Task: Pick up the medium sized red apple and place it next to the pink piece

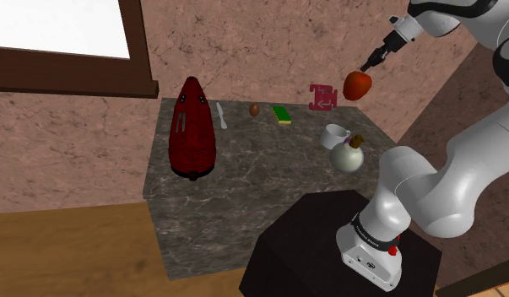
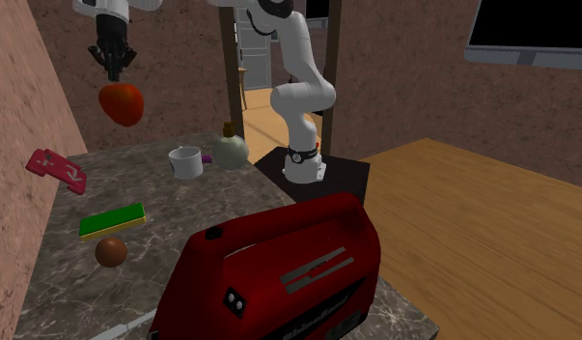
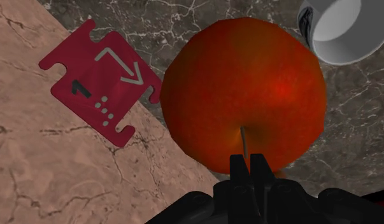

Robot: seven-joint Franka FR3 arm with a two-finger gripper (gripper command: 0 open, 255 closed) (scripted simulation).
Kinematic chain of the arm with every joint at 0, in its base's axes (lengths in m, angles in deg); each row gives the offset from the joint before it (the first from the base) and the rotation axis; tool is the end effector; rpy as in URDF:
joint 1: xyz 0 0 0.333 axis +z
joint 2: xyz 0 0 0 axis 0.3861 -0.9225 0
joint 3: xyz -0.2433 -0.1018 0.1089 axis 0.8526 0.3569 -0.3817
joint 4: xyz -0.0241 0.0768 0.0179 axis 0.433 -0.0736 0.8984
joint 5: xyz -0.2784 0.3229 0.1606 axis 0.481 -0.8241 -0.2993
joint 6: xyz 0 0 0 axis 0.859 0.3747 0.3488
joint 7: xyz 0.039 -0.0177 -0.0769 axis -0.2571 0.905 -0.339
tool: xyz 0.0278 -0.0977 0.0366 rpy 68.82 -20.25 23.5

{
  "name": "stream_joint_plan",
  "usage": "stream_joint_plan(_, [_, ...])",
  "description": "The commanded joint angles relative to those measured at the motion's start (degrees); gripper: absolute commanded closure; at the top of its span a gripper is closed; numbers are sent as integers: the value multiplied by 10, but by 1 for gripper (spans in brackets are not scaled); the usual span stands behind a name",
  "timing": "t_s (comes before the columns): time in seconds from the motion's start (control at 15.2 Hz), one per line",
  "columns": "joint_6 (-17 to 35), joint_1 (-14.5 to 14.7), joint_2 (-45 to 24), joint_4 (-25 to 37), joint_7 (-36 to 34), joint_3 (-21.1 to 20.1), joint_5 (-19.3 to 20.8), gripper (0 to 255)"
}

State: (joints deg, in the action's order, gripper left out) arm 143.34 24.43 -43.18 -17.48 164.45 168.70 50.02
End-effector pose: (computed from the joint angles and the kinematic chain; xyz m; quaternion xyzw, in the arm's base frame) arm 0.3834 -0.5264 0.5428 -0.9488 -0.2334 -0.2094 0.0388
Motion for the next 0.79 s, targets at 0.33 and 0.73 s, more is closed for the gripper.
stream_joint_plan(0.33, [52, -15, 5, -58, 12, -1, 3, 255])
stream_joint_plan(0.73, [94, -14, 12, -98, 20, 11, 10, 255])
